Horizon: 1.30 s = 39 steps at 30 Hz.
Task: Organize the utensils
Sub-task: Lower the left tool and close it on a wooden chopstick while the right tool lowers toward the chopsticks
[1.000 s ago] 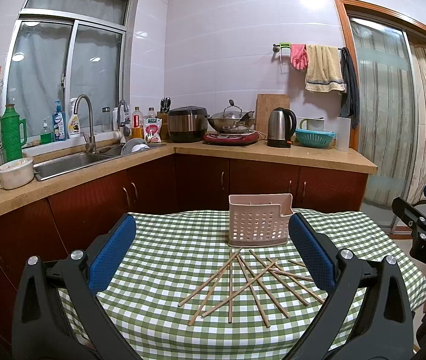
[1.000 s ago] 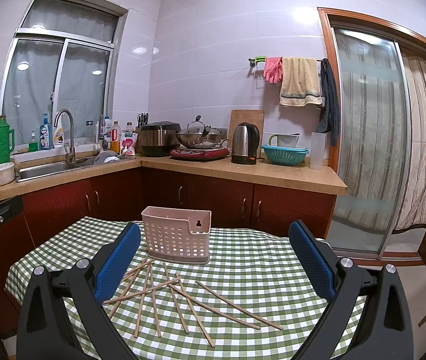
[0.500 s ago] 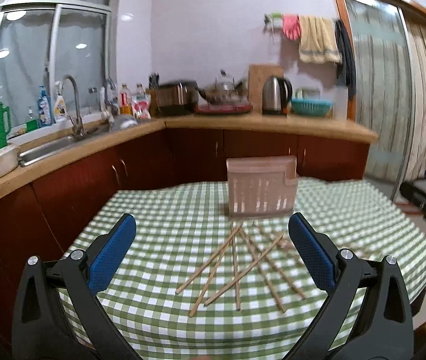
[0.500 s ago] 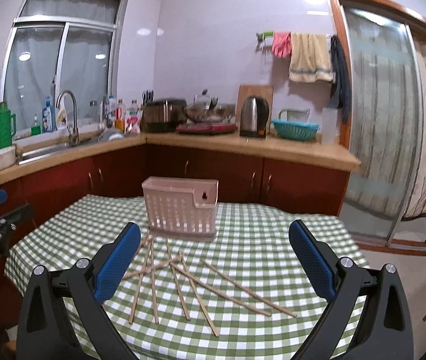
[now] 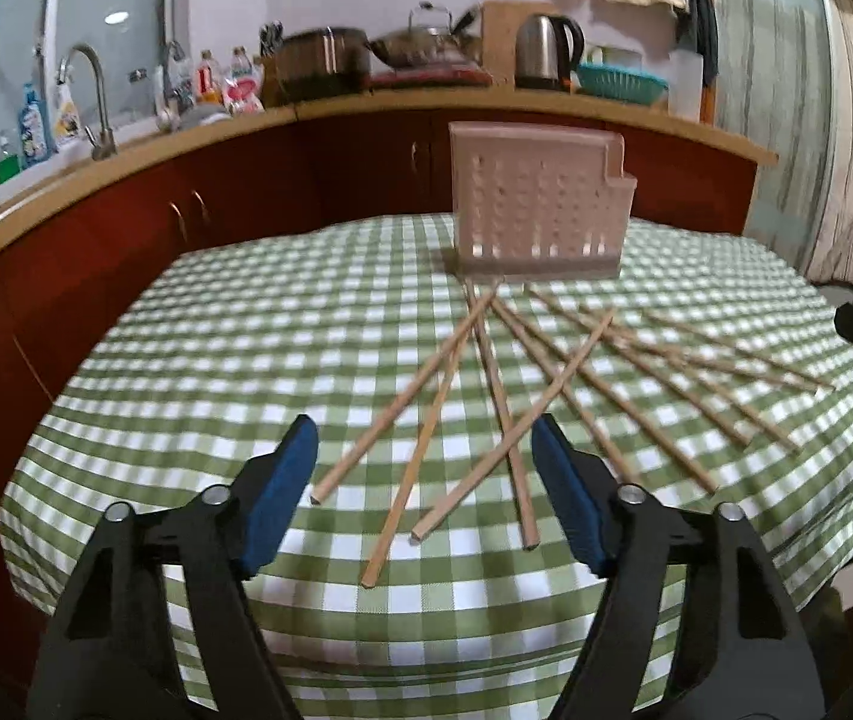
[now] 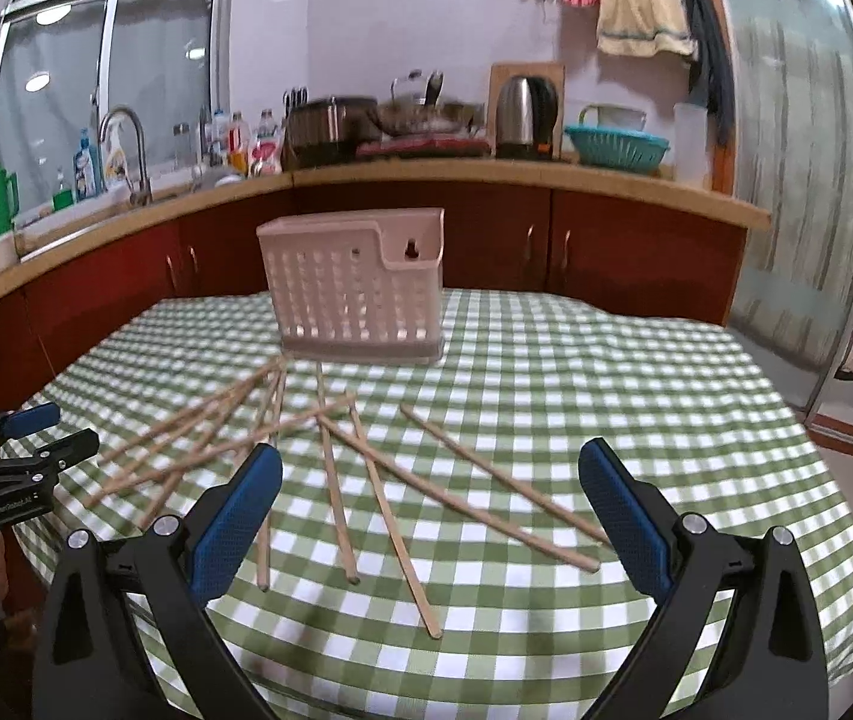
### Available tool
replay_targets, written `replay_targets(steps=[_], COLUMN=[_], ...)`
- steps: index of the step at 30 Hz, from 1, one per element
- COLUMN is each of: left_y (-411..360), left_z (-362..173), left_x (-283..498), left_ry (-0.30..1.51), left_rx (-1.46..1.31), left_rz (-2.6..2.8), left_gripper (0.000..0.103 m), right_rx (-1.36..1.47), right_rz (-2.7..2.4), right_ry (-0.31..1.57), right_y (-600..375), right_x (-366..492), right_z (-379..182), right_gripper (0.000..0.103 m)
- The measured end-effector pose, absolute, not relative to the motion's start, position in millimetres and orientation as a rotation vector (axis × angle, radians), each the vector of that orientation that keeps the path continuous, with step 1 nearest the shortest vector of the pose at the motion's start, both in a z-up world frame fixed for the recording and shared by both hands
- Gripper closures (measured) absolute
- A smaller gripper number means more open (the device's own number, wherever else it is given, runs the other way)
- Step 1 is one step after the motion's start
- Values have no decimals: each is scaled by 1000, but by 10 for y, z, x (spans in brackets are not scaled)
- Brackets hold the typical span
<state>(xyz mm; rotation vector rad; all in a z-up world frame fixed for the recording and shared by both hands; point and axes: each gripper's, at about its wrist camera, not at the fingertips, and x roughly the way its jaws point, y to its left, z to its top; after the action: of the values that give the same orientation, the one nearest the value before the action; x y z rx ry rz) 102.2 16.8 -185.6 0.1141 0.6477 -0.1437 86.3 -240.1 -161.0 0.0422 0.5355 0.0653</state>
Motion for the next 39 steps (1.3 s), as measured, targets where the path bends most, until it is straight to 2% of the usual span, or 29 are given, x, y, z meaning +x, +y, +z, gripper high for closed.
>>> replay_targets(steps=[4,7,8,14,17,21,25,31,39], left_y=[179,196,204,162,161,132,110,46,31], left_z=[-2026,-2116,-2145,-2227,-2275,-2299,-2313,-2335,-2347], left_x=[1112,1171,1191,1250,1289,1283,1256,1204,1184], left_ry=[685,710,715,730,752,745,758,752,749], left_rx=[148,151,153,190,182,214,213,240,235], left_rz=[-158,-170,-171,-199,-240,-249,-287,-297,-293], left_gripper=[43,47,47,57,69,72,82,88,89], right_rx=[38,35,40,56,64,79,93,116,115], right_rz=[87,99,104,114,117,118,119,124,119], right_ry=[560,589,608,640,646,653,660,665,661], right_y=[-2377,-2381,-2386,-2394,-2408,-2436,-2459,-2474,-2508], right_x=[927,974,1003,1084,1106,1144,1168,1178,1166], right_z=[-1706,-1778,-1812,-1908,-1928,-1944,-1967,-1980,-1984], right_gripper=[13,43,45,45,45,45,45,45,45])
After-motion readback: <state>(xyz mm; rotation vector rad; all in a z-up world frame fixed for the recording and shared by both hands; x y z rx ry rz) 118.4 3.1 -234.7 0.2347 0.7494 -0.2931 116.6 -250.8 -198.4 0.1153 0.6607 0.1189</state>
